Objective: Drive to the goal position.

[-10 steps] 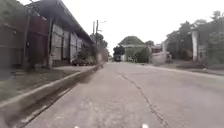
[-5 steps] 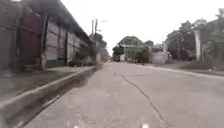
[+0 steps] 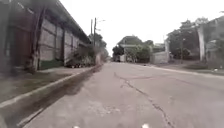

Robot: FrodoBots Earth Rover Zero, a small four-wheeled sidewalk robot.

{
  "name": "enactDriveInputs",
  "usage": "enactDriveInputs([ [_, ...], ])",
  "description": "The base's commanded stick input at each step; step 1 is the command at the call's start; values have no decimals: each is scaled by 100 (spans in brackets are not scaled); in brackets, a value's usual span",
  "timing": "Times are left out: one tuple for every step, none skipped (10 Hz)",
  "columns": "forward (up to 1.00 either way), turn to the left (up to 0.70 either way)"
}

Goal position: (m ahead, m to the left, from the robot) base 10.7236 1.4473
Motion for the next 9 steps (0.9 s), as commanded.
enactDriveInputs([
  [100, -2],
  [100, -2],
  [100, -2],
  [100, -2],
  [100, -2],
  [100, -2],
  [100, -2],
  [100, -2],
  [100, -4],
])
